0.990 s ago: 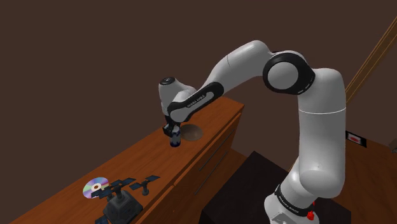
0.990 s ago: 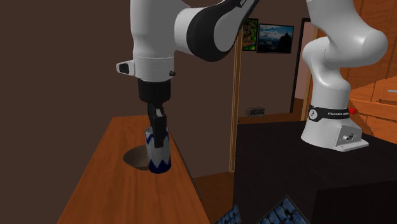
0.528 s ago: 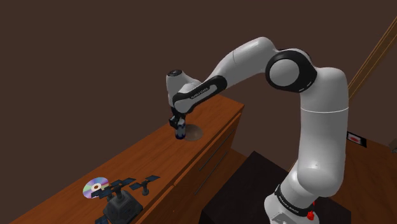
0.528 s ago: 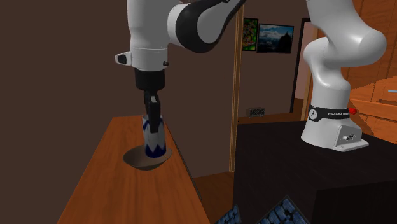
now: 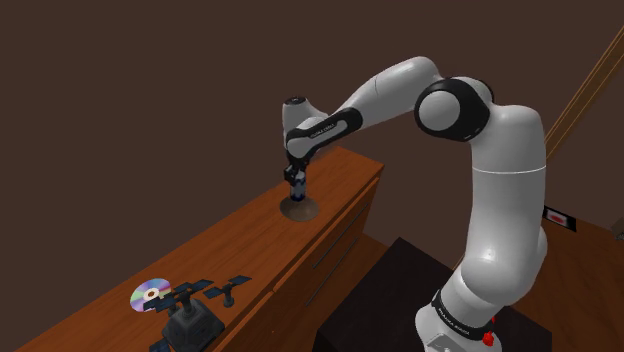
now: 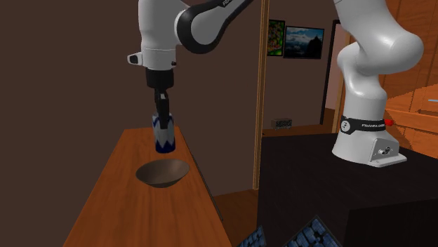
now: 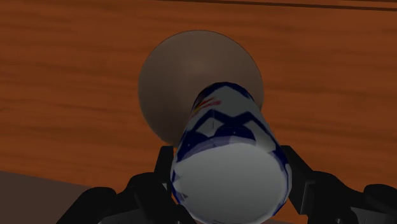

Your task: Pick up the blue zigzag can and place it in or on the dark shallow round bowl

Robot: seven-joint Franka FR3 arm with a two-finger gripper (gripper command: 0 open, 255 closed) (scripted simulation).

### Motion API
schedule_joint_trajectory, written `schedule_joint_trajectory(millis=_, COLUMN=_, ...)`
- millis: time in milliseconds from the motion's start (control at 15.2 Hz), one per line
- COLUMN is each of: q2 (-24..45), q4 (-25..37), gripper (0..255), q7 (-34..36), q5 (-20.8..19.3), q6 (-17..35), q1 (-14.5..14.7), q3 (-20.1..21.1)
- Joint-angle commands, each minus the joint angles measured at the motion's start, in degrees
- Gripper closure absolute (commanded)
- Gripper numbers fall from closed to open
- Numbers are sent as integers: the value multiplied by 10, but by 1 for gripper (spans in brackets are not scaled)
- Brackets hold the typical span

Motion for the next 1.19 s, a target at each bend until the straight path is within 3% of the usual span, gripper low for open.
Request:
schedule_joint_trajectory(millis=0, q2=7, q4=17, gripper=255, q7=-27, q5=5, q6=-5, q1=-16, q3=-4)
schedule_joint_trajectory(millis=132, q2=17, q4=40, gripper=255, q7=-55, q5=10, q6=-13, q1=-34, q3=-9)
schedule_joint_trajectory(millis=1122, q2=89, q4=31, gripper=255, q7=-27, q5=-12, q6=67, q1=-28, q3=-21)
